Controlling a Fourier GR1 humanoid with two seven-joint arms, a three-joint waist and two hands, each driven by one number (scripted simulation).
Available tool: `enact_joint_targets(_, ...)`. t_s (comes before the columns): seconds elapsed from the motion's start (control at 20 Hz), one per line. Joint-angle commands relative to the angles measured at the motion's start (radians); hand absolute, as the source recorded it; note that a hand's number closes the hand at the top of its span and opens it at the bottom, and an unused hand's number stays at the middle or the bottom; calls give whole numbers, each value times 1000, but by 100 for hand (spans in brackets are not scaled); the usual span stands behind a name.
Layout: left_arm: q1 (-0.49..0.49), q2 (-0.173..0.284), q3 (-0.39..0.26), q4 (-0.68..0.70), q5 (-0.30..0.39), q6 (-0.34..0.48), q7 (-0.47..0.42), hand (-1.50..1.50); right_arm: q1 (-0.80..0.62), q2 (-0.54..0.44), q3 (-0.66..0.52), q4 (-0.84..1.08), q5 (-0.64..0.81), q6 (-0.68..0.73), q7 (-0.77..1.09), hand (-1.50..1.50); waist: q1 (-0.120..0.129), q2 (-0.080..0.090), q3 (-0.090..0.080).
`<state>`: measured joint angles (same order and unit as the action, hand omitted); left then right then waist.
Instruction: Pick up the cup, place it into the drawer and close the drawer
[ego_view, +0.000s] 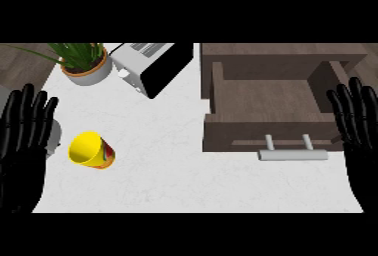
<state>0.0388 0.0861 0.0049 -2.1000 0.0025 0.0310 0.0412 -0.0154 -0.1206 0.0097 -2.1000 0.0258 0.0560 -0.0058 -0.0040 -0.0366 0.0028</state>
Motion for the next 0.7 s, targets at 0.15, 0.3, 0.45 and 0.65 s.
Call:
enact_joint_targets(0.15, 28, 140, 116, 3, 265, -261, -99, -150, -31, 39, -14, 22, -12, -30, -19, -150, 9, 35, -4)
enact_joint_targets(0.3, 43, 122, 161, 146, 456, -284, 13, -150, 43, 9, 39, 47, -44, 48, 44, -150, 4, 42, -6)
enact_joint_targets(0.45, 1, 227, 287, 223, 624, -371, 53, -150, -21, -22, 4, 58, -65, 59, 99, -150, 9, 39, -4)
enact_joint_targets(0.65, -28, 232, 311, 383, 614, -459, -25, -150, -88, -25, -39, 132, -107, 72, 101, -150, 5, 38, -3)
